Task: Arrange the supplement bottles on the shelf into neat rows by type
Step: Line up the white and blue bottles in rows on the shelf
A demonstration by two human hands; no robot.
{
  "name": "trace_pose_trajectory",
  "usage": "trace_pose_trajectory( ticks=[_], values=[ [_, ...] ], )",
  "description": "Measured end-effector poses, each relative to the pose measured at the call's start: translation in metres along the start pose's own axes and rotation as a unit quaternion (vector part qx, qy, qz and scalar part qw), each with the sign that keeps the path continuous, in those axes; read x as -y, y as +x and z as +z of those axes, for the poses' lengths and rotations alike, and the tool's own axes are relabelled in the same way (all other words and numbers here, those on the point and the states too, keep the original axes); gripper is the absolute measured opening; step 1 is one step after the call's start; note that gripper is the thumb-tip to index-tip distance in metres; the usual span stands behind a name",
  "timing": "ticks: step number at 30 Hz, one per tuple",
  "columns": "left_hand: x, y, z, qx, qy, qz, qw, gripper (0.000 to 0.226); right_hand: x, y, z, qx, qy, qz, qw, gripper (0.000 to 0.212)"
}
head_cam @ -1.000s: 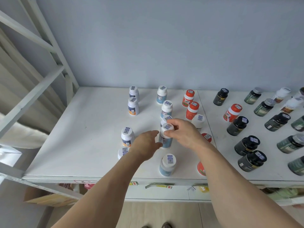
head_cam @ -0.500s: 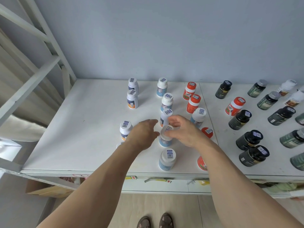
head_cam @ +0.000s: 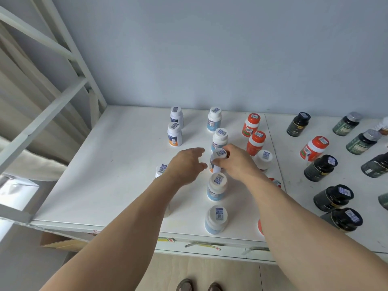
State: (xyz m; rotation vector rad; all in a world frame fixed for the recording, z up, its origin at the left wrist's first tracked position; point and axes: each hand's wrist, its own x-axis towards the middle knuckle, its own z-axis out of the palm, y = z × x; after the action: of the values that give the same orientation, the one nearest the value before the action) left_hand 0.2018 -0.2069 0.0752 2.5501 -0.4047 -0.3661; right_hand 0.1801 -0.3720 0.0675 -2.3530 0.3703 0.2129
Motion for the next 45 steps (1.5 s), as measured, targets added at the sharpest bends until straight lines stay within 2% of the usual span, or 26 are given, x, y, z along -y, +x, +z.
trace_pose_trajectory(
  ticks=[2,7,10,11,16,21,27,30,33,35,37,41,45],
  values=[
    [0.002,0.005,-0.001,0.016,-0.039,-0.01,0.999,0.054,0.003,0.003,-0.001,-0.005,0.014,0.007,1.0,0.029],
    [0.006,0.017,-0.003,0.069,-0.141,0.0,0.988,0.056,0.027,0.008,-0.017,-0.051,0.023,0.036,0.998,0.048],
    [0.006,0.019,-0.006,0.061,-0.184,0.028,0.981,0.021,0.04,0.012,-0.023,-0.076,0.024,0.053,0.995,0.05],
    [0.007,0.021,-0.008,0.056,-0.191,0.04,0.979,0.018,0.044,0.014,-0.024,-0.08,0.028,0.056,0.995,0.05],
    [0.009,0.029,-0.022,0.099,-0.261,0.058,0.959,0.015,0.056,0.016,-0.028,-0.072,0.068,0.044,0.994,0.045],
    [0.01,0.035,-0.031,0.161,-0.306,0.059,0.936,0.029,0.057,0.014,-0.037,-0.042,0.083,0.019,0.995,0.027],
    [0.011,0.04,-0.029,0.181,-0.334,0.039,0.924,0.034,0.053,0.017,-0.04,-0.03,0.093,0.006,0.995,0.031],
    [0.014,0.042,-0.029,0.151,-0.274,0.033,0.949,0.035,0.052,0.018,-0.038,-0.032,0.105,-0.007,0.994,0.029],
    [0.018,0.042,-0.036,0.1,-0.067,0.052,0.991,0.047,0.051,0.019,-0.028,-0.033,0.102,-0.023,0.994,0.029],
    [0.02,0.037,-0.042,0.056,0.101,0.056,0.992,0.052,0.049,0.021,-0.017,-0.029,0.105,-0.031,0.994,0.033],
    [0.028,0.032,-0.046,0.004,0.211,0.07,0.975,0.044,0.048,0.023,-0.006,-0.024,0.109,-0.036,0.993,0.034],
    [0.051,0.025,-0.046,-0.056,0.266,0.081,0.959,0.03,0.056,0.029,0.017,-0.027,0.089,-0.048,0.994,0.038],
    [0.076,0.024,-0.052,-0.088,0.268,0.096,0.955,0.029,0.072,0.031,0.034,-0.036,0.1,-0.048,0.993,0.038]
  ],
)
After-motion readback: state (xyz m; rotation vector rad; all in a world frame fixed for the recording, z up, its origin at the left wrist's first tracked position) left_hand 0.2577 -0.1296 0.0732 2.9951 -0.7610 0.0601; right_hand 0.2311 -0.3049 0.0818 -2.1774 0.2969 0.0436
